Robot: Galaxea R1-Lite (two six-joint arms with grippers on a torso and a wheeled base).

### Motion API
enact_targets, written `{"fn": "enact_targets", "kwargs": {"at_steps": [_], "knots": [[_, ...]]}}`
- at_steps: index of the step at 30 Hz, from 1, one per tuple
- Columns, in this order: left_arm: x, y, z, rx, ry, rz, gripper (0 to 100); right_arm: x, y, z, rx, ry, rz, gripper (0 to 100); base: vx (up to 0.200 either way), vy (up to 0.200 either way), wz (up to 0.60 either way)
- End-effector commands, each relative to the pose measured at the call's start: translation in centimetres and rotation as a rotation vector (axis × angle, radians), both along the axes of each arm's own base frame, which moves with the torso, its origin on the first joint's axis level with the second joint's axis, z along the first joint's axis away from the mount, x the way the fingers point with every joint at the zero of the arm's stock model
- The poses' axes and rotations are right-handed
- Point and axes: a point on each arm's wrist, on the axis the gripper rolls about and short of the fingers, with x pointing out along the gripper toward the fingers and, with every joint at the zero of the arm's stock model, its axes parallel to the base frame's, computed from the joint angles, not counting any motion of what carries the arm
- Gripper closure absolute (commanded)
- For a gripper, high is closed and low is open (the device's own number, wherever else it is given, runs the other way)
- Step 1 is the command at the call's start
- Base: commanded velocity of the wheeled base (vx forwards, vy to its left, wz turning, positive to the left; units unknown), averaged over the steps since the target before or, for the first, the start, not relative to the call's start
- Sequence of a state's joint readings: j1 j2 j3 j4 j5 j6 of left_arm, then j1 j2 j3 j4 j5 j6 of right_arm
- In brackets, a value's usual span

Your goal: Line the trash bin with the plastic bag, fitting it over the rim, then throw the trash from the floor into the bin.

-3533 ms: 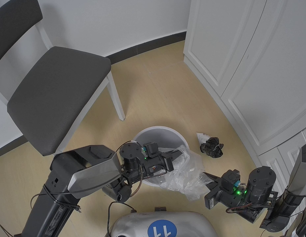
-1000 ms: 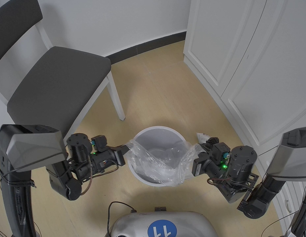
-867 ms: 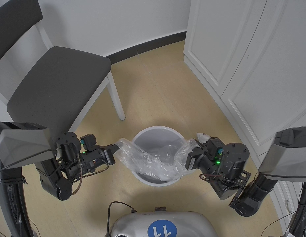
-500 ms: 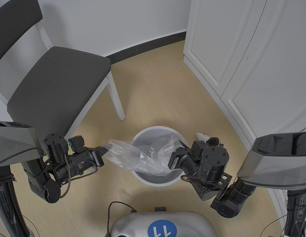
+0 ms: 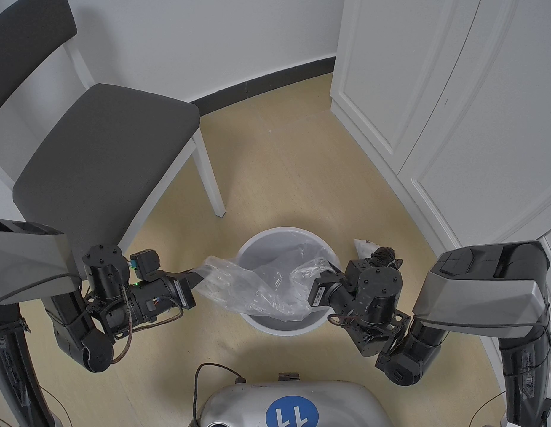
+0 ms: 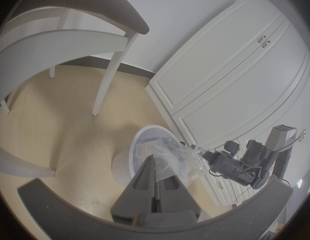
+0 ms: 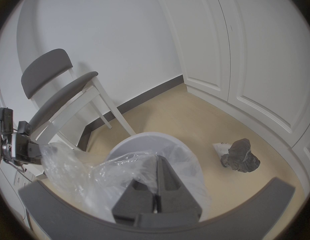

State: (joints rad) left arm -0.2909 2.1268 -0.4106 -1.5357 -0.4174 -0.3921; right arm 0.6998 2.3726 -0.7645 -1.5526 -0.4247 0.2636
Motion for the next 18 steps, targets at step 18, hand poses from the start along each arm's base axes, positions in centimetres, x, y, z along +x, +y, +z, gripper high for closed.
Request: {"fn": "enact_targets", "kwargs": {"at_steps": [18], "knots": [[0.0, -0.8, -0.9, 0.009, 0.025, -0.025, 100, 3.1, -1.5, 0.1, 0.123, 0.028, -0.073, 100, 0.0, 0.0, 0.0]]}}
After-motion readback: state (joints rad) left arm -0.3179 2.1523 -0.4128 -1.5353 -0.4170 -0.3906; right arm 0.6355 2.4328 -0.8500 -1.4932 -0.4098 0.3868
